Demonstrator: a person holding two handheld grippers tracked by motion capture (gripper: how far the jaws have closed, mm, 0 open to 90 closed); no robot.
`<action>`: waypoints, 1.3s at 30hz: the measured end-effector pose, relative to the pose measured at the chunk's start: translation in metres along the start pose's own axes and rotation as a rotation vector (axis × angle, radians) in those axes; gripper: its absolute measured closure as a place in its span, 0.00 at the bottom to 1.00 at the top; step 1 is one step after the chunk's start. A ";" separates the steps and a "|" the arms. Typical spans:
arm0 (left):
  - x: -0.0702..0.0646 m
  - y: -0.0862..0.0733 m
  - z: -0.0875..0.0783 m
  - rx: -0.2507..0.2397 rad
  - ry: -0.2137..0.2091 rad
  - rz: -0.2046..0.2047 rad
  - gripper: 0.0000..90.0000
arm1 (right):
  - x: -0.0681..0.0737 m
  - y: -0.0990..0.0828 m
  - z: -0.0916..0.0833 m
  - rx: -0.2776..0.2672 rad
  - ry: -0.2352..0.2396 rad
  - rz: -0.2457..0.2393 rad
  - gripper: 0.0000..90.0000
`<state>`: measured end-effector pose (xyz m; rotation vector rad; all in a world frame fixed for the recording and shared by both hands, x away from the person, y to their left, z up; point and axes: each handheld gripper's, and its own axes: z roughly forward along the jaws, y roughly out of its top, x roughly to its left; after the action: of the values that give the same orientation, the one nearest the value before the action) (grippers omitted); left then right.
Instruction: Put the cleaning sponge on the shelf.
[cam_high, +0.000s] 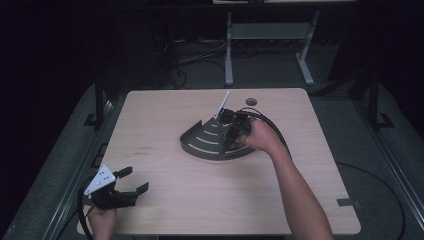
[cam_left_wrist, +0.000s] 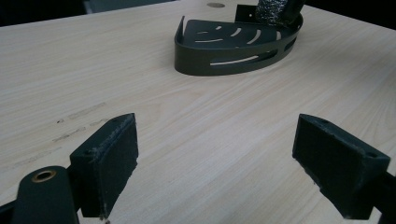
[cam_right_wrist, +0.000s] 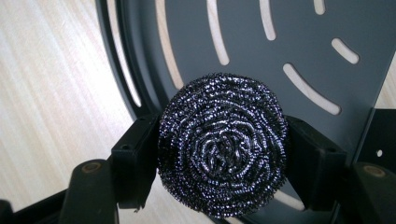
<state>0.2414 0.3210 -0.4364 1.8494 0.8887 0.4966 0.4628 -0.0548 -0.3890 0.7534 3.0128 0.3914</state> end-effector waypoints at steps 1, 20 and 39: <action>0.000 0.000 0.000 0.000 0.000 0.000 0.15 | 0.000 0.000 0.000 0.000 0.000 0.000 0.35; 0.000 0.000 0.000 -0.003 0.001 -0.001 0.15 | -0.008 0.008 0.020 0.002 0.003 0.030 0.35; 0.000 0.000 -0.001 -0.006 0.000 -0.002 0.15 | -0.012 0.013 0.036 0.003 0.009 0.047 0.35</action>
<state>0.2408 0.3218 -0.4360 1.8430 0.8883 0.4977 0.4819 -0.0411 -0.4211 0.8256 3.0093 0.3928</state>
